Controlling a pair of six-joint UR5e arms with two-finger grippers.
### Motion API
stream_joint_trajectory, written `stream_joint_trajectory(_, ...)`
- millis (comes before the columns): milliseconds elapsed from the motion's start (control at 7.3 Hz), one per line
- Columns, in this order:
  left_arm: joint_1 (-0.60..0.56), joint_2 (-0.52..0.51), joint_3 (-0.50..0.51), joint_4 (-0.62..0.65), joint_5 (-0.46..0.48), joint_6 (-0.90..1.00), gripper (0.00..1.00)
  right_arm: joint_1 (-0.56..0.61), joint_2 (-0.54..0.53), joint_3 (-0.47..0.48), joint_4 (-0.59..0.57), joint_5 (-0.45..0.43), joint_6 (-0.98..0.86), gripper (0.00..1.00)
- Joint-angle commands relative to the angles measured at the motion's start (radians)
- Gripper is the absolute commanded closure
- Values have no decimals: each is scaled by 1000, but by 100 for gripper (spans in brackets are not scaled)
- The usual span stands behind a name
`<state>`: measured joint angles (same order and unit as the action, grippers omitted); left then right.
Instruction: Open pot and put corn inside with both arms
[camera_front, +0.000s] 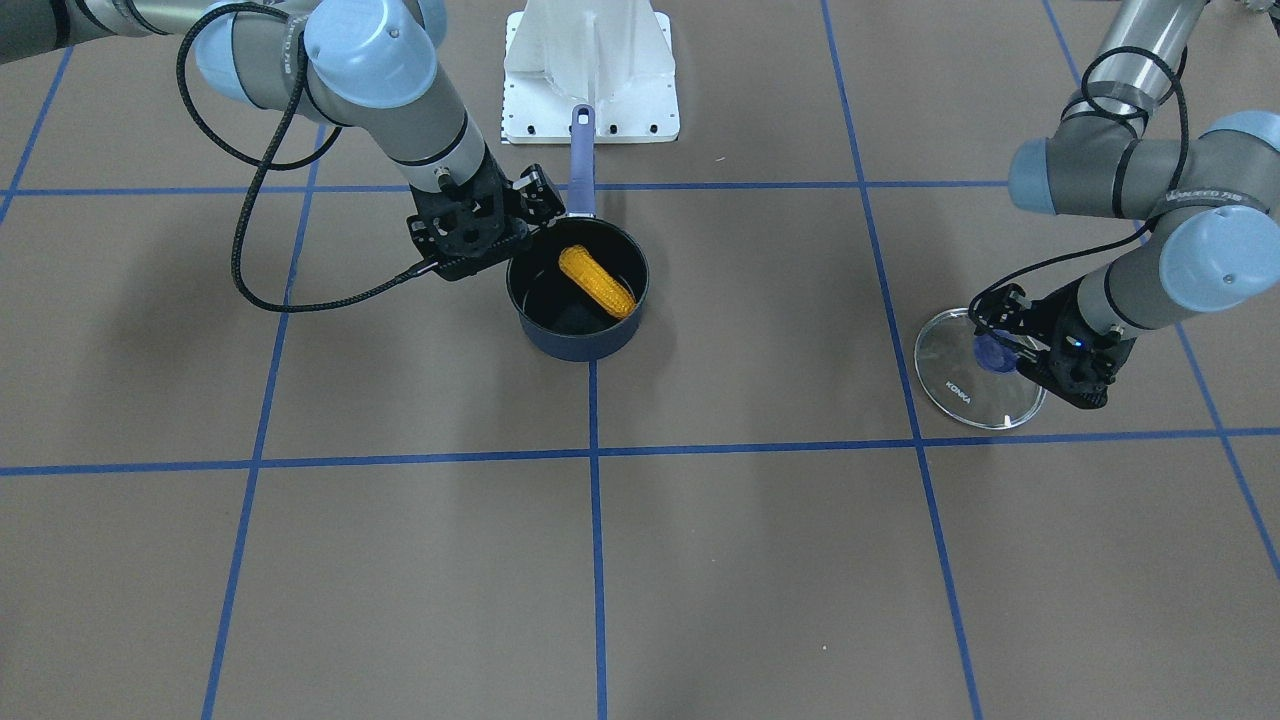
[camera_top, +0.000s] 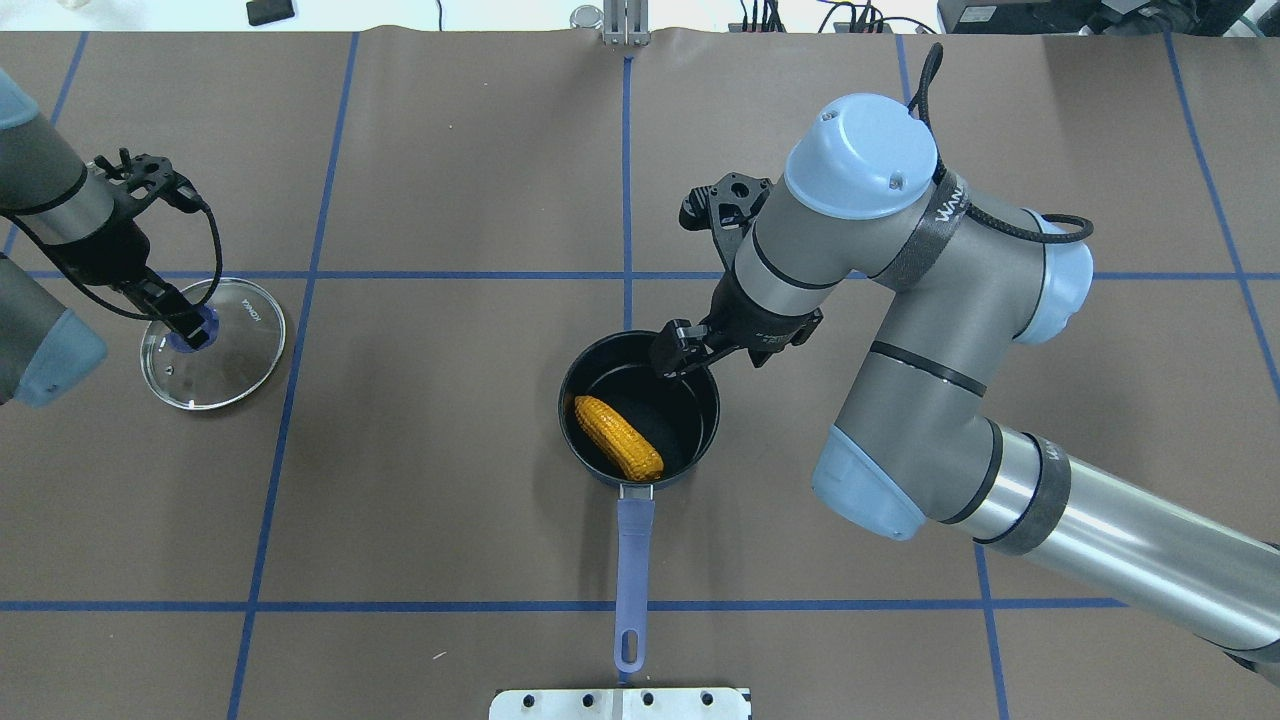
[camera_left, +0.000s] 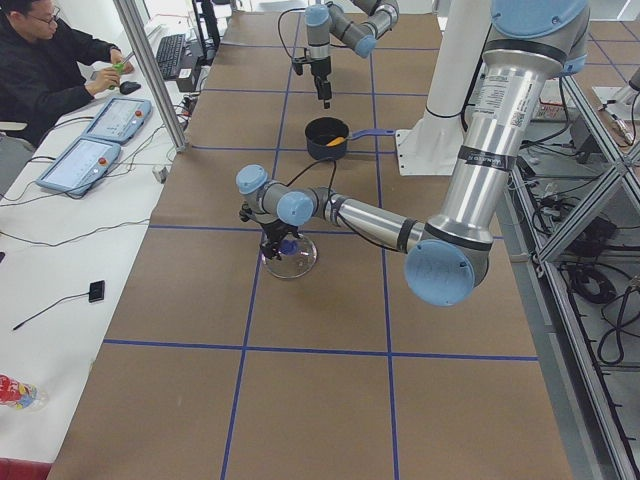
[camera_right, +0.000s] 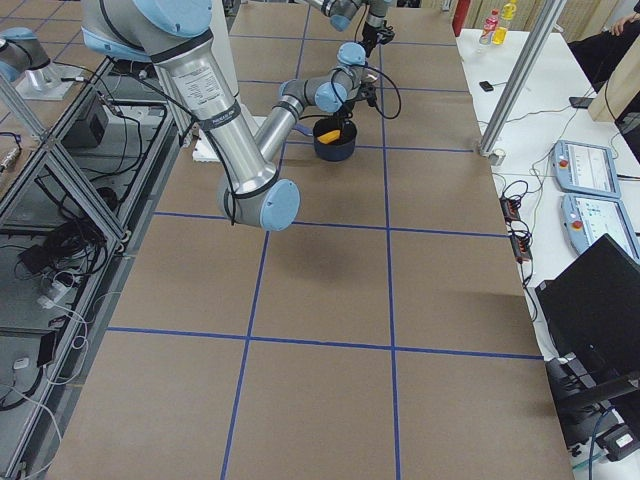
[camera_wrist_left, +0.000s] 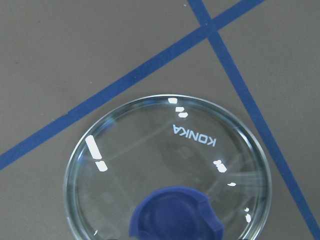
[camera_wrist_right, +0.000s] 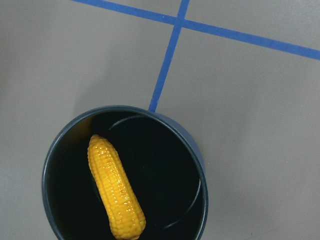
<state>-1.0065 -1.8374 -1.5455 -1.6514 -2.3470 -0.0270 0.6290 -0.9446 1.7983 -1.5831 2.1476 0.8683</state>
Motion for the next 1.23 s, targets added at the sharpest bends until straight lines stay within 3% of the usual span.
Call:
stream_joint_trajectory(0,-7,10,-46,-7,0,2,3,26,1,1,0,12,0,0)
stream_joint_trajectory(274,-93,65,-112,8,-5,1,2,53,-5,1,0,11,-2,0)
stream_joint_trajectory(548,-278,134,-134,2,-20,2,1,124,-28,4,2,20,-3,0)
stream_joint_trajectory(1096,-437,203,-113,16,38,214,1,283,-208,68,-3,41,-231,0)
